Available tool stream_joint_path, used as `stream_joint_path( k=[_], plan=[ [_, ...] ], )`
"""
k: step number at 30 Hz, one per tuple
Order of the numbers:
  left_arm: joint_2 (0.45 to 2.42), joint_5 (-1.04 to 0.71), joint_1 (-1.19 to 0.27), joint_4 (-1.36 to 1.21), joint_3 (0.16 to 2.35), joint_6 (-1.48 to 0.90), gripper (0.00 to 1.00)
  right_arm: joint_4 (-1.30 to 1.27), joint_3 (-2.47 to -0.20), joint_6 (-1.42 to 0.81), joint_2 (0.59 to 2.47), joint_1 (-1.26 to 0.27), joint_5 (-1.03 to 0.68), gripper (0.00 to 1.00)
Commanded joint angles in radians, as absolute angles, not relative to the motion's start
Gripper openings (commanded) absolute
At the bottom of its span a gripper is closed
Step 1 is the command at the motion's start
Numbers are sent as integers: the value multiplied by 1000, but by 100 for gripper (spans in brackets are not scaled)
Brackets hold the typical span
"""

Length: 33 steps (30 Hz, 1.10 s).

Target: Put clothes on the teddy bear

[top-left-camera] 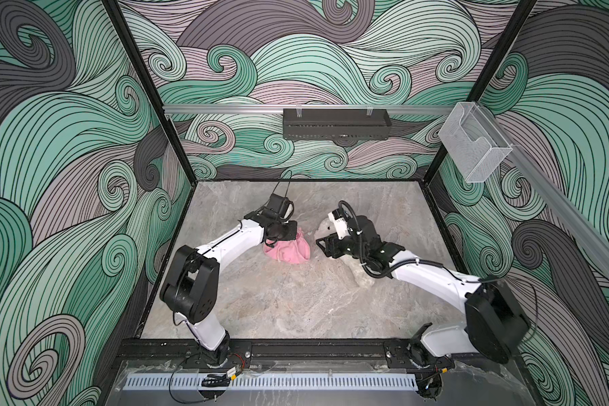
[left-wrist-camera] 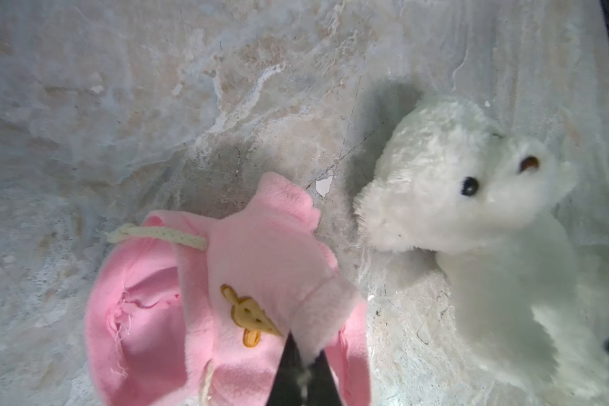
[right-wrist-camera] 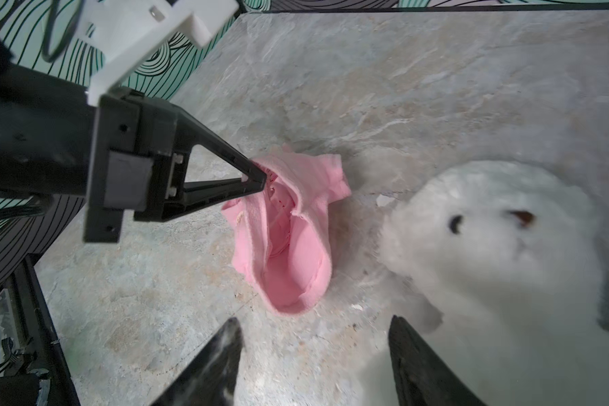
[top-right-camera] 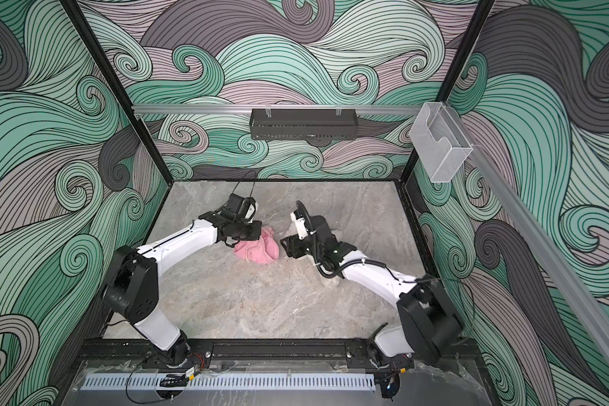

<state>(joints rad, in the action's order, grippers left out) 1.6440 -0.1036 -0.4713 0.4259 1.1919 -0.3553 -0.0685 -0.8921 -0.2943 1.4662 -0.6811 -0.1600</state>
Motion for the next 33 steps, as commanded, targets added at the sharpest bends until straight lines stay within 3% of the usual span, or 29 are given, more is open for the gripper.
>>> stream_joint_path(
  k=[1,5,16,18,21,23,28,33],
  plan=[
    [1580,-145,-445,390,1117,-308,0,-175,-937,-354,1570,-718,-162,66],
    [1529,-196,-425,366,1066,-320,0,-273,-968,-369,1689,-755,-224,66],
    [1490,-218,-419,382,1032,-310,0,-392,-1038,-394,1911,-790,-180,61],
    [1484,-216,-419,388,1026,-308,0,-380,-1055,-400,1934,-792,-95,50],
    [1462,-170,-419,389,985,-327,0,-336,-1095,-408,1949,-781,-16,21],
    [1439,-96,-419,387,946,-364,1,-335,-1099,-430,1937,-779,-18,12],
    [1382,-30,-421,335,870,-447,12,-383,-1058,-578,1894,-784,-54,0],
    [1379,-39,-436,256,813,-525,26,-409,-1040,-678,1864,-803,-40,0]
  ],
)
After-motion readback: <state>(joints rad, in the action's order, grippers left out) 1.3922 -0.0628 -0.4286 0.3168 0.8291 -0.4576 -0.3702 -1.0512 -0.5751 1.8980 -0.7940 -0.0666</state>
